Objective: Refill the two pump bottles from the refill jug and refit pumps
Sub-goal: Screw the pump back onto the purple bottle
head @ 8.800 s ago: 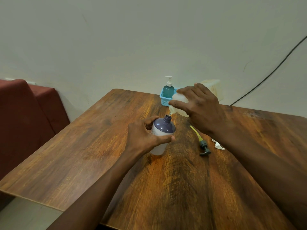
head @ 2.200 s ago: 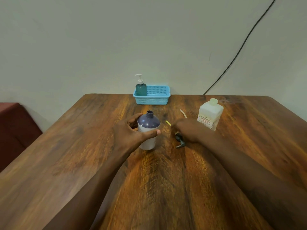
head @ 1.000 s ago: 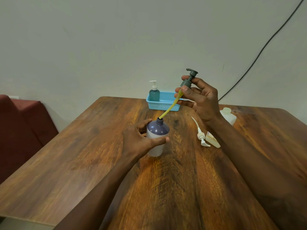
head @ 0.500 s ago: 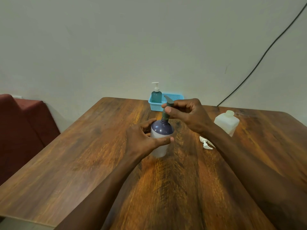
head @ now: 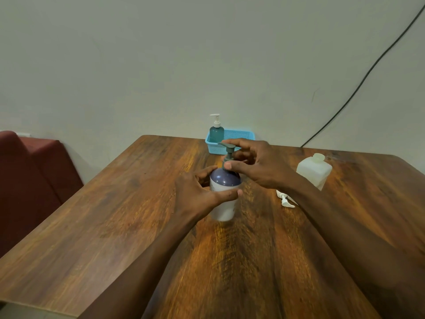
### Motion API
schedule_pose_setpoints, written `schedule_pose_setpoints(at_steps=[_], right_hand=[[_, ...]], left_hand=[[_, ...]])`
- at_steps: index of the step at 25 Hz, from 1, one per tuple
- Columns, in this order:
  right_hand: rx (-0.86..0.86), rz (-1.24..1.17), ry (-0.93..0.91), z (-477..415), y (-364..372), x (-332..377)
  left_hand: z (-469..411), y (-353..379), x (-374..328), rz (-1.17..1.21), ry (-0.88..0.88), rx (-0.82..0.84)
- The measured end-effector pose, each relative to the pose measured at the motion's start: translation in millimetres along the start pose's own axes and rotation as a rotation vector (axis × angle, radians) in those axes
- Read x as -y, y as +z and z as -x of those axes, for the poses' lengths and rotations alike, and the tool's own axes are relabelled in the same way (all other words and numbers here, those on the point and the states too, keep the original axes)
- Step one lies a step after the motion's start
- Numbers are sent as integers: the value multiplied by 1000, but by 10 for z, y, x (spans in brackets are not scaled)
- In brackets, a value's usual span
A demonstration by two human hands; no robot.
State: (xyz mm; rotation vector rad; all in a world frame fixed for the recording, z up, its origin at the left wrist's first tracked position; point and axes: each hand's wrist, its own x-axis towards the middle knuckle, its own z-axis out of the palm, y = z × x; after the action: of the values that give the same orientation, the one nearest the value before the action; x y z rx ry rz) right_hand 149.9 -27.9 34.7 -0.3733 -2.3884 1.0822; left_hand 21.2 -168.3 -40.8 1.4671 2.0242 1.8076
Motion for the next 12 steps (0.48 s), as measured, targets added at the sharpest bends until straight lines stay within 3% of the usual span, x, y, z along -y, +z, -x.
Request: schedule_pose_setpoints(at_steps=[2,4,6,9,10,12], right_hand=[[-228,159,1,18,54,26],[-318,208,23,3,102,17],[-235,92,98,-29,82,-6],[24,-402,144,-32,-54,-55],[61,-463,102,-21,-90,-65],[14,-349,31,4,-98,-46]], left_hand=[[5,21,-7,-14,3,-5],[-2,41,-24,-9,3,-11],[-28,44,-53,-12,10,-14],[-59,13,-81,-10,28,-13],[-66,-1,-83,-12,34,-13],[-70,-12,-87,-26,54,2]])
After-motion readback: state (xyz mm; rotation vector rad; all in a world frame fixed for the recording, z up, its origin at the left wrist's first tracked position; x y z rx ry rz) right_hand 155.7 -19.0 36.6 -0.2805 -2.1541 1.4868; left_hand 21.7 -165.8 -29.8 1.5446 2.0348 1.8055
